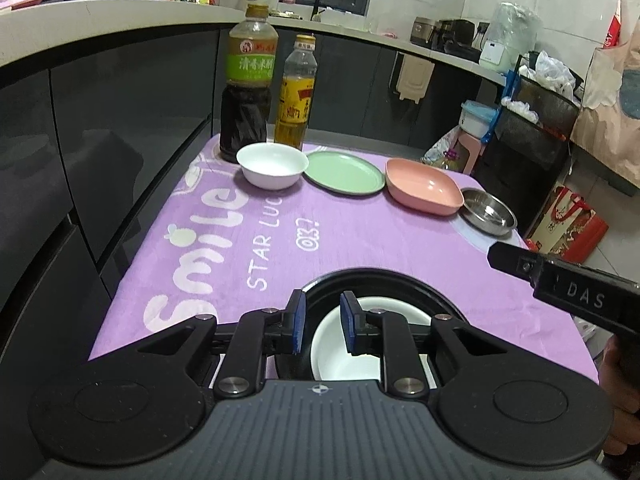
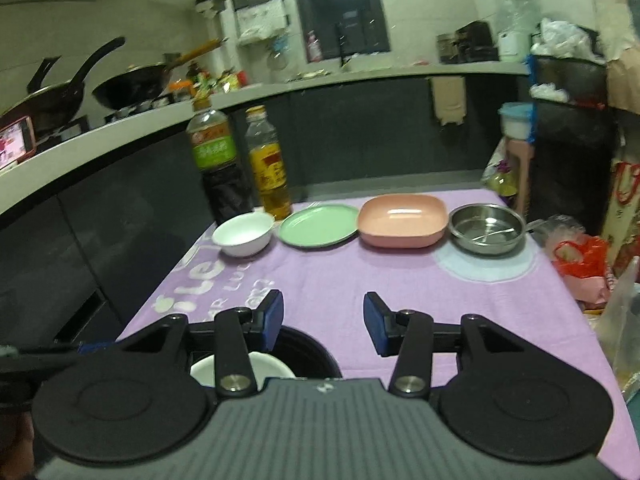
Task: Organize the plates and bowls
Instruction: 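Open the left tool and lift it off the white bowl, then reach the left tool to the small white bowl and grip its rim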
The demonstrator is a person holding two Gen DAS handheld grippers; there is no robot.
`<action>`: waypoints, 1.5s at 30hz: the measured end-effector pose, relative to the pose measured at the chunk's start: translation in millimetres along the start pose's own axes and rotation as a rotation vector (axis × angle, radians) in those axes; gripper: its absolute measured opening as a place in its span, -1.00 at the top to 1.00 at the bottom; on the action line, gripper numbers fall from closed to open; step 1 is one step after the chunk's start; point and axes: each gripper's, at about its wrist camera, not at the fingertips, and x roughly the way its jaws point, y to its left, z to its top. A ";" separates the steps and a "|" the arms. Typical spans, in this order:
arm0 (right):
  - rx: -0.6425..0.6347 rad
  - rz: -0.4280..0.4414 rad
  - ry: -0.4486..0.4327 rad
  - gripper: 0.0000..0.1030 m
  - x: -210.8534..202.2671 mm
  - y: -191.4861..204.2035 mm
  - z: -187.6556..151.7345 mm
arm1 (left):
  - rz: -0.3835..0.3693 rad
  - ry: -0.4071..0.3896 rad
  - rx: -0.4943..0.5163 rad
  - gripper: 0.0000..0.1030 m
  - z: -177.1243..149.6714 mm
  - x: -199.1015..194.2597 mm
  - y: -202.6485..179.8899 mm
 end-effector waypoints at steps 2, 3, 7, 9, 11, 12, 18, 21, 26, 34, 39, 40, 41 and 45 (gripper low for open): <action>-0.009 -0.008 -0.003 0.24 0.3 0.4 1.3 | 0.004 -0.008 -0.002 0.65 2.4 -0.6 0.8; -0.018 -0.017 -0.006 0.24 1.1 1.2 2.3 | 0.006 -0.012 -0.003 0.65 3.8 -0.4 1.3; -0.044 -0.019 0.013 0.24 4.5 1.8 4.5 | 0.017 -0.028 -0.008 0.65 9.9 0.2 4.2; -0.042 -0.026 0.032 0.24 7.4 1.0 6.1 | 0.025 -0.037 -0.013 0.64 13.9 1.4 6.6; -0.047 -0.026 0.037 0.24 10.0 0.3 7.5 | 0.037 -0.047 -0.021 0.63 18.2 3.9 9.8; -0.051 -0.024 0.038 0.24 11.2 0.0 8.3 | 0.044 -0.052 -0.025 0.61 20.5 5.8 11.6; -0.044 0.002 0.048 0.24 22.8 -3.7 16.1 | 0.090 -0.061 -0.069 0.56 33.2 24.3 26.3; -0.045 0.003 0.052 0.24 32.5 -4.9 20.5 | 0.107 -0.048 -0.099 0.56 38.8 37.5 34.9; -0.035 0.033 0.065 0.24 50.1 -8.2 29.4 | 0.152 -0.032 -0.138 0.51 49.8 61.5 47.9; -0.040 0.044 0.103 0.24 79.5 -9.4 43.7 | 0.158 -0.028 -0.229 0.49 72.0 93.5 69.6; -0.035 0.054 0.133 0.24 95.1 -10.2 52.2 | 0.150 -0.034 -0.289 0.48 89.3 118.3 80.9; -0.034 0.056 0.137 0.24 98.1 -10.1 53.5 | 0.154 -0.031 -0.292 0.48 94.4 126.0 82.5; -0.033 0.057 0.144 0.24 101.7 -10.1 55.3 | 0.159 -0.029 -0.297 0.48 98.3 132.9 84.0; -0.013 0.058 0.171 0.24 116.4 -11.6 60.2 | 0.171 -0.027 -0.320 0.48 111.8 164.0 92.0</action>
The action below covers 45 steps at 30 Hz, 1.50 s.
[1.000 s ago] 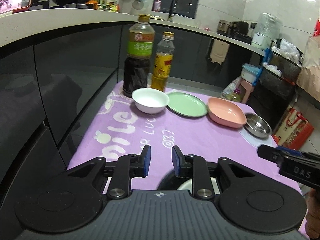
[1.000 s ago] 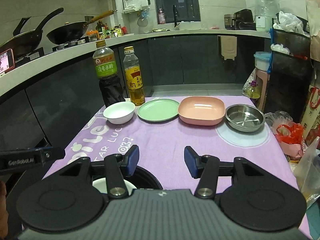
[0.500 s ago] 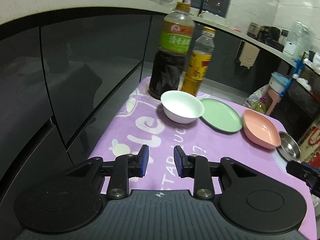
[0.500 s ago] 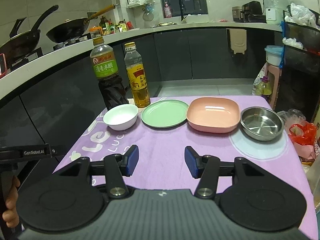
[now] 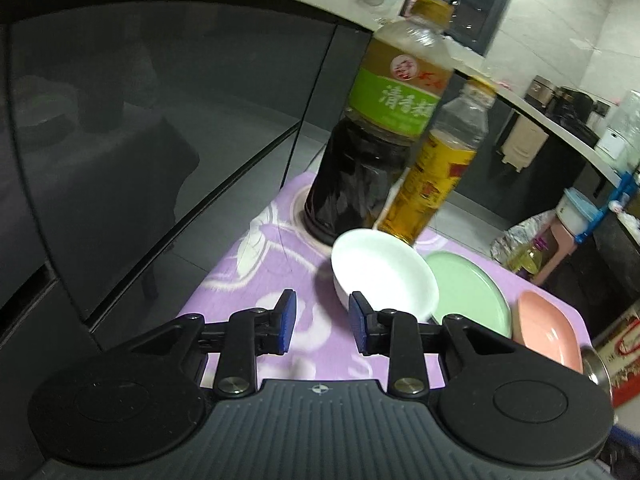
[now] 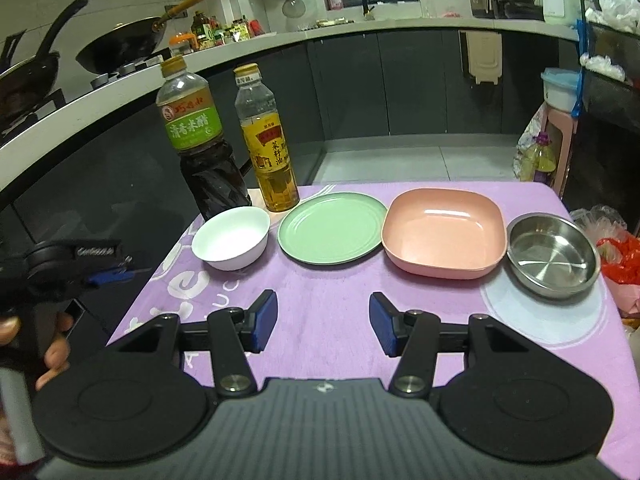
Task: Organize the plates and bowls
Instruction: 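Reach the left tool to the small white bowl and grip its rim, then lift the small white bowl and carry it over the stacked bowls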
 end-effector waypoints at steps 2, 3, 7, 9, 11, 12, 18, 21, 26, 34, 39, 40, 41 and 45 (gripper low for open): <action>0.003 0.001 0.010 0.24 6.1 -0.7 -0.1 | -0.003 0.012 -0.008 0.47 5.5 16.5 -0.2; 0.003 0.001 0.017 0.24 8.8 -1.2 -0.3 | 0.009 0.023 -0.009 0.47 7.0 23.6 -0.4; 0.003 -0.005 0.042 0.24 20.1 -3.0 2.4 | 0.046 0.082 -0.043 0.47 13.2 51.2 2.7; 0.001 -0.009 0.042 0.24 23.8 -3.5 5.4 | 0.046 0.098 -0.066 0.47 15.0 59.0 4.5; 0.000 -0.013 0.043 0.24 28.9 -3.4 9.2 | 0.059 0.105 -0.076 0.47 16.2 65.3 5.0; 0.001 -0.013 0.046 0.24 32.2 -3.1 11.0 | 0.059 0.114 -0.077 0.47 16.7 68.1 4.8; -0.025 0.063 0.071 0.24 66.3 9.7 34.1 | 0.030 0.147 -0.066 0.55 14.4 79.5 7.7; -0.012 0.078 0.081 0.24 87.8 18.6 46.0 | 0.022 0.152 -0.026 0.78 12.9 82.2 7.1; -0.029 0.104 0.114 0.24 112.7 30.7 51.6 | 0.011 0.175 -0.021 0.90 10.2 87.7 15.1; 0.057 0.140 0.199 0.28 140.3 28.5 55.9 | -0.036 0.167 -0.103 0.88 12.8 79.5 30.4; 0.055 0.140 0.216 0.45 150.8 32.0 57.4 | -0.119 0.033 -0.180 0.56 24.2 49.3 33.8; 0.053 0.140 0.222 0.48 153.5 33.2 58.0 | -0.119 0.010 -0.168 0.39 25.8 47.8 30.3; 0.054 0.141 0.227 0.50 155.7 34.1 58.2 | -0.106 0.007 -0.144 0.35 27.4 49.8 25.4; 0.073 0.139 0.248 0.54 166.8 37.2 59.8 | -0.072 0.115 -0.103 0.35 24.9 80.9 15.5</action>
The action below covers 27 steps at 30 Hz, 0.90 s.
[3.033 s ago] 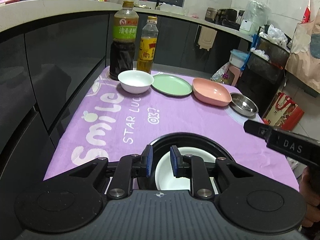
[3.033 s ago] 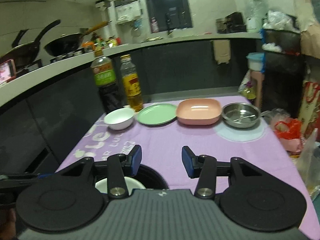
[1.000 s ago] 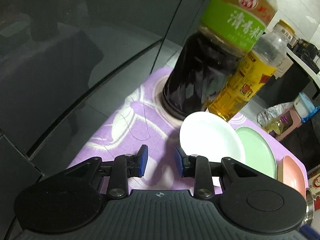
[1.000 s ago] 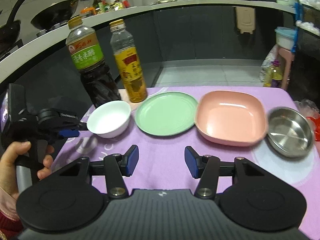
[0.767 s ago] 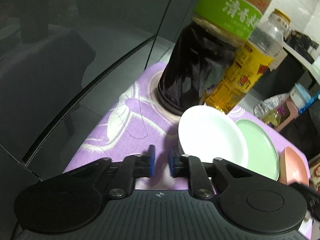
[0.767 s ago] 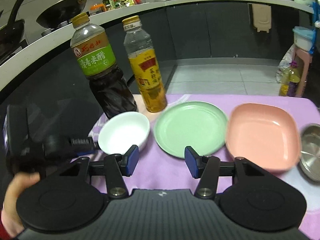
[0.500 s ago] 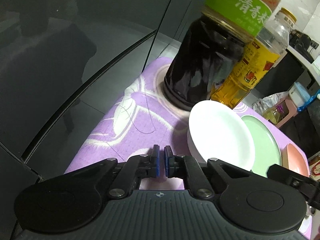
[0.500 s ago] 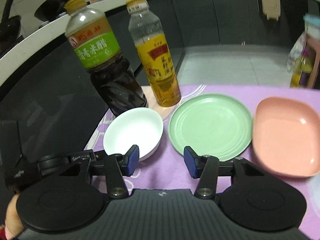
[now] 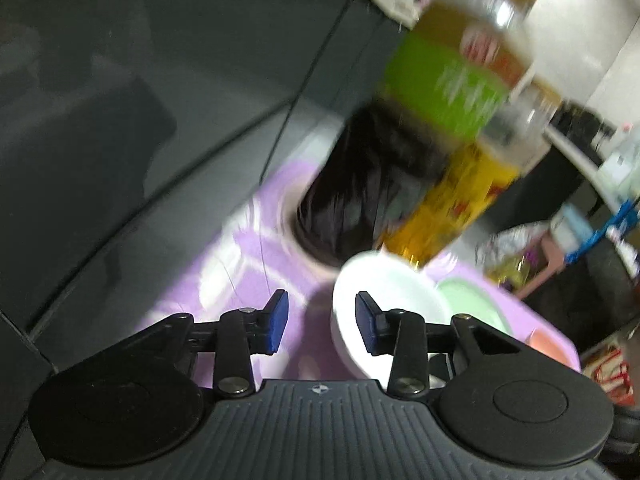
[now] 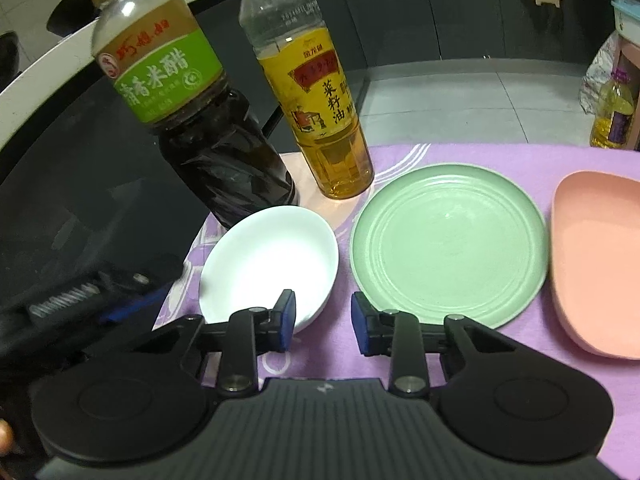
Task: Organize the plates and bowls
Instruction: 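Lift the small white bowl and carry it over the stacked bowls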
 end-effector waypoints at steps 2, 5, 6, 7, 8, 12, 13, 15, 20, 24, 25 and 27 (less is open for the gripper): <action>0.019 0.005 0.022 0.59 6.5 -0.7 2.6 | 0.003 0.043 -0.007 0.46 -3.2 10.4 2.6; 0.016 0.006 0.044 0.87 16.6 1.2 4.5 | -0.037 0.038 0.063 0.84 -10.0 4.2 -5.0; 0.002 0.004 0.045 0.89 16.2 3.3 3.6 | -0.023 0.028 0.104 0.84 -13.6 -1.7 -11.2; -0.017 -0.014 0.041 0.89 13.3 6.0 1.6 | -0.014 0.014 0.139 0.83 -17.2 -9.6 -16.8; -0.036 -0.021 0.038 0.88 10.1 7.8 -1.1 | -0.015 0.001 0.159 0.83 -20.0 -16.1 -19.7; -0.058 -0.012 0.009 0.88 -20.2 7.6 -9.8 | -0.060 0.019 0.149 0.81 -30.5 -45.3 -24.0; -0.064 -0.013 0.005 0.88 -29.9 8.3 -13.0 | -0.072 0.027 0.148 0.81 -33.0 -51.5 -24.3; -0.078 -0.021 -0.004 0.88 -45.4 9.8 -19.9 | -0.094 0.040 0.149 0.80 -41.3 -69.2 -27.2; -0.077 -0.027 -0.026 0.87 -89.1 10.2 -47.4 | -0.119 0.045 0.186 0.79 -65.0 -103.4 -37.1; -0.077 -0.025 -0.056 0.86 -122.6 12.0 -70.9 | -0.145 0.031 0.218 0.78 -84.9 -131.5 -43.0; -0.075 -0.025 -0.062 0.86 -128.9 13.9 -74.9 | -0.152 0.029 0.224 0.79 -90.4 -138.8 -44.0; -0.073 -0.024 -0.074 0.86 -139.2 14.8 -85.2 | -0.162 0.029 0.234 0.79 -98.4 -147.7 -44.9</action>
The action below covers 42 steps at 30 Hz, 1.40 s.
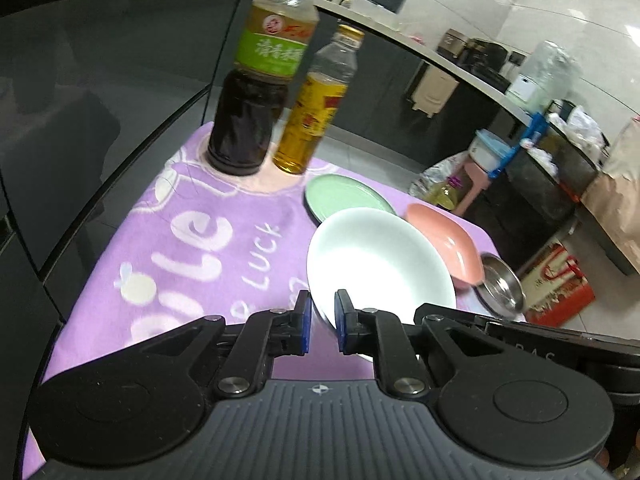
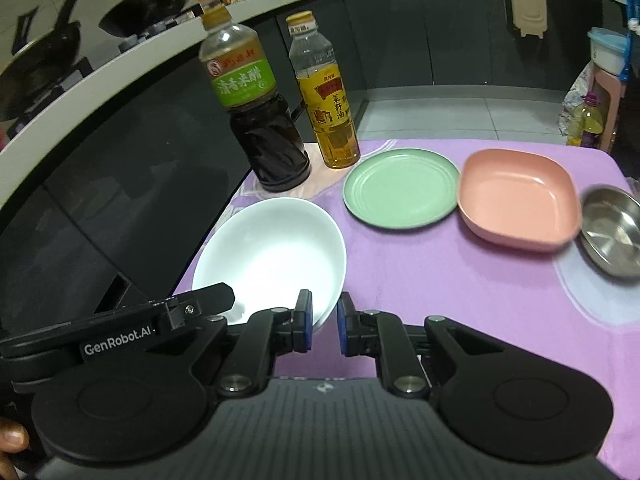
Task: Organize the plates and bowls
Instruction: 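Lift the small white bowl and carry it over the stacked bowls, then lower the small white bowl into the large white bowl and open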
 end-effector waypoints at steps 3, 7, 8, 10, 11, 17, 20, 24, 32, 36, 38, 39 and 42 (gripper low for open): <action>0.002 -0.005 -0.014 0.85 -17.2 1.1 -14.4 | -0.010 0.003 0.011 0.79 -11.2 -12.4 -5.1; 0.001 -0.010 -0.026 0.82 -35.7 3.7 -35.0 | -0.014 0.017 0.024 0.79 -27.5 -25.7 -10.8; 0.002 -0.010 -0.025 0.82 -39.2 4.2 -39.7 | -0.014 0.020 0.029 0.79 -31.4 -29.1 -12.2; 0.005 -0.010 -0.025 0.81 -45.9 4.8 -48.8 | -0.013 0.022 0.040 0.79 -39.7 -36.8 -14.9; 0.008 -0.011 -0.025 0.81 -49.3 4.5 -52.6 | -0.012 0.023 0.044 0.79 -43.0 -39.8 -15.8; 0.014 -0.010 -0.019 0.80 -63.6 7.3 -71.9 | -0.007 0.039 0.056 0.78 -63.3 -52.1 -18.5; 0.017 -0.013 -0.013 0.80 -67.9 8.1 -80.8 | -0.001 0.056 0.067 0.77 -71.2 -54.1 -20.2; 0.032 -0.016 -0.005 0.80 -72.3 6.1 -90.8 | 0.001 0.072 0.078 0.77 -79.3 -56.2 -22.6; 0.049 -0.029 0.004 0.80 -78.5 2.1 -103.0 | 0.001 0.108 0.096 0.75 -89.8 -54.7 -26.2; 0.056 -0.032 0.019 0.80 -77.2 -0.3 -107.5 | 0.002 0.126 0.091 0.75 -92.9 -53.1 -24.8; 0.060 -0.031 0.021 0.80 -77.0 -0.8 -109.5 | 0.000 0.133 0.082 0.75 -93.8 -53.1 -23.1; 0.061 -0.031 0.021 0.80 -77.5 -0.9 -110.5 | 0.000 0.135 0.081 0.75 -94.5 -53.5 -23.2; 0.056 -0.034 0.017 0.80 -78.8 -0.3 -113.2 | 0.004 0.140 0.088 0.74 -96.3 -53.1 -23.7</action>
